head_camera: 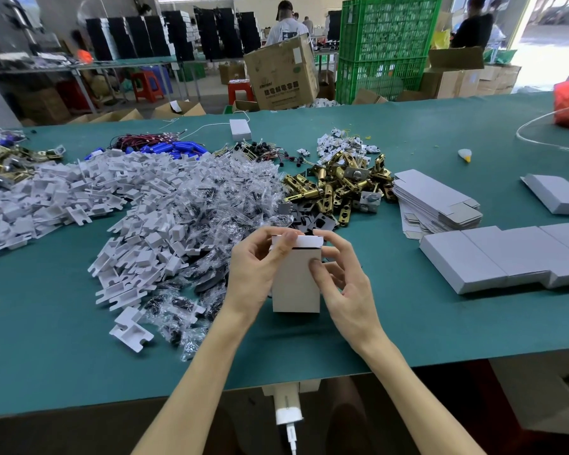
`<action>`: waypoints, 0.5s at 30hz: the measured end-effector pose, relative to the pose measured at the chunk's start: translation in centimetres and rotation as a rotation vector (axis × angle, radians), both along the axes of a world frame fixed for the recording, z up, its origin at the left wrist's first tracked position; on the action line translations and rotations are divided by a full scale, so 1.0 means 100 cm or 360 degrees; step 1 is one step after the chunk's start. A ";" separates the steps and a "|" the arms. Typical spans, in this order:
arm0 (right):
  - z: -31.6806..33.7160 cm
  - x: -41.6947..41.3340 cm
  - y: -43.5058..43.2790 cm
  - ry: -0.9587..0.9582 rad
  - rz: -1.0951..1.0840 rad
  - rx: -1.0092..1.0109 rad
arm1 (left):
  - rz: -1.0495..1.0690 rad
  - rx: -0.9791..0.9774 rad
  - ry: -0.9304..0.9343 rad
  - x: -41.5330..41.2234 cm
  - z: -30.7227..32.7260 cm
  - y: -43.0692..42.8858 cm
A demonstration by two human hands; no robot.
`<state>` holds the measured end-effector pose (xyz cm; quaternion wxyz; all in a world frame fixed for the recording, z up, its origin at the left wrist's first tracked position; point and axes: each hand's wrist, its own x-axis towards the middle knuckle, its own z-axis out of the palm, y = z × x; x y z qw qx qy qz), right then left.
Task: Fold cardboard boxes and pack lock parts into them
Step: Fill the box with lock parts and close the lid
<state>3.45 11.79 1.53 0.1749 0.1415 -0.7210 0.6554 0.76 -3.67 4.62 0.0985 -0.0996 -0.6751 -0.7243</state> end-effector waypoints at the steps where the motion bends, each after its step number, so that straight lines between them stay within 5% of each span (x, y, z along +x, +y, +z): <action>1: 0.000 0.000 0.000 0.0000 -0.0002 -0.0004 | 0.0007 0.0000 0.0002 0.000 0.000 0.001; 15: 0.003 -0.001 -0.003 -0.0045 -0.0008 0.0007 | -0.0029 -0.0048 0.0080 0.005 -0.002 0.002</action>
